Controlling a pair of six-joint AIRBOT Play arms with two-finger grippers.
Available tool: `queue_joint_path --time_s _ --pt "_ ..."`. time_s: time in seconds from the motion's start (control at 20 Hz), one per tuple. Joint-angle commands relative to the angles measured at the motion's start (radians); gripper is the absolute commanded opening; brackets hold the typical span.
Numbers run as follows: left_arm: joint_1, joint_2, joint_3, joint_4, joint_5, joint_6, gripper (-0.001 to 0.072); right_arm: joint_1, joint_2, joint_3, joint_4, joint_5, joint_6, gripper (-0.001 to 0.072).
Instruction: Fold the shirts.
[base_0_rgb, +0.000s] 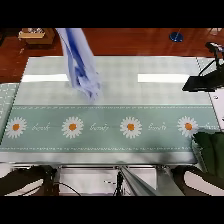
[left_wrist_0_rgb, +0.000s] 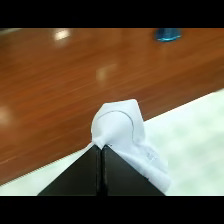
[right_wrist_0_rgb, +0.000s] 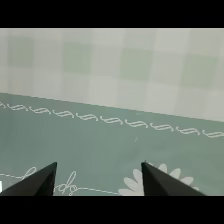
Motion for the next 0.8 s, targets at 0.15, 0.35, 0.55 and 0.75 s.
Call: queue_joint_path --time_s 0.15,0.35,0.55,0.75 --pt "-0.275 0.018 -0.003 -0.107 -0.162 -0.03 0.0022 0.0 0.005 0.001 -0.008 0.051 0.0 0.0601" --pt "-0.35 -0.064 -0.034 -0.111 -0.296 -0.03 0.0025 0.0 0.023 0.001 -0.008 0.031 0.0 0.0601" --pt "-0.352 -0.147 -0.041 -0.205 -0.344 -0.03 0.055 0.0 0.022 0.001 -0.008 0.05 -0.035 0.0599" --pt "-0.256 -0.092 -0.041 -0.023 -0.495 -0.029 0.0595 0.0 0.023 0.001 -0.03 0.117 -0.034 0.0596"
